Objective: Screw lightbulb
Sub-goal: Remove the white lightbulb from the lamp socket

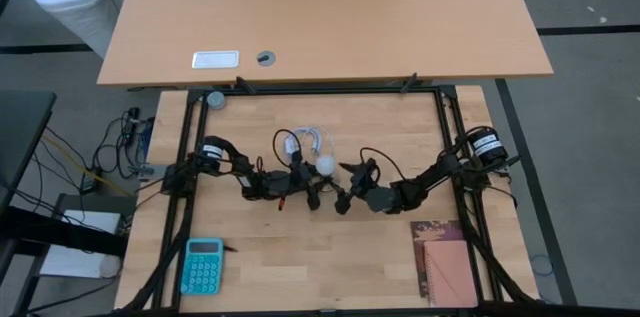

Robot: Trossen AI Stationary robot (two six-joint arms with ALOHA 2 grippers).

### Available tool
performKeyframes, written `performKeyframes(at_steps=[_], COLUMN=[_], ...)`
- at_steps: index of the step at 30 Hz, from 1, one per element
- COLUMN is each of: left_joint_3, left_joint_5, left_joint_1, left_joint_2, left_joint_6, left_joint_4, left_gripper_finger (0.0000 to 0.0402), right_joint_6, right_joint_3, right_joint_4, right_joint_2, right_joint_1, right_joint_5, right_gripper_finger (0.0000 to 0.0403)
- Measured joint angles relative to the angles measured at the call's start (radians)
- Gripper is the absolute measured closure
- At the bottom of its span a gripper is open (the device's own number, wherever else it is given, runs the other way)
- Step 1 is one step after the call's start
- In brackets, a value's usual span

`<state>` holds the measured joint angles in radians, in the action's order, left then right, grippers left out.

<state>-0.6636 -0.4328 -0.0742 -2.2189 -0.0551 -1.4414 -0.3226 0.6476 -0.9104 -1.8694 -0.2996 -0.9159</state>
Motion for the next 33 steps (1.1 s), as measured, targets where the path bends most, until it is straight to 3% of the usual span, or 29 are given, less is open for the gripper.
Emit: performKeyframes(at_steps=[11, 17, 29, 33], left_joint_3=[0.0, 0.0, 0.0, 0.0], left_joint_5=[0.0, 0.0, 0.0, -0.003], left_joint_1=[0.0, 0.0, 0.0, 0.001], left_joint_2=[0.0, 0.0, 0.0, 0.0], left_joint_6=[0.0, 0.0, 0.0, 0.001], left_joint_4=[-0.002, -0.002, 0.002, 0.003], left_gripper_finger=[0.0208, 0.0208, 0.0208, 0.0208], right_joint_6=[0.066, 0.073, 0.065, 0.062], right_joint_3=[0.009, 0.021, 0.02, 0.02], right_joint_4=[-0.066, -0.054, 0.056, 0.059], right_joint_2=[-0.001, -0.01, -0.009, -0.008], right_joint_1=[0.06, 0.072, 0.031, 0.011], right_joint_5=[0.094, 0.089, -0.056, -0.192], right_gripper_finger=[0.0095, 0.0095, 0.0095, 0.0095])
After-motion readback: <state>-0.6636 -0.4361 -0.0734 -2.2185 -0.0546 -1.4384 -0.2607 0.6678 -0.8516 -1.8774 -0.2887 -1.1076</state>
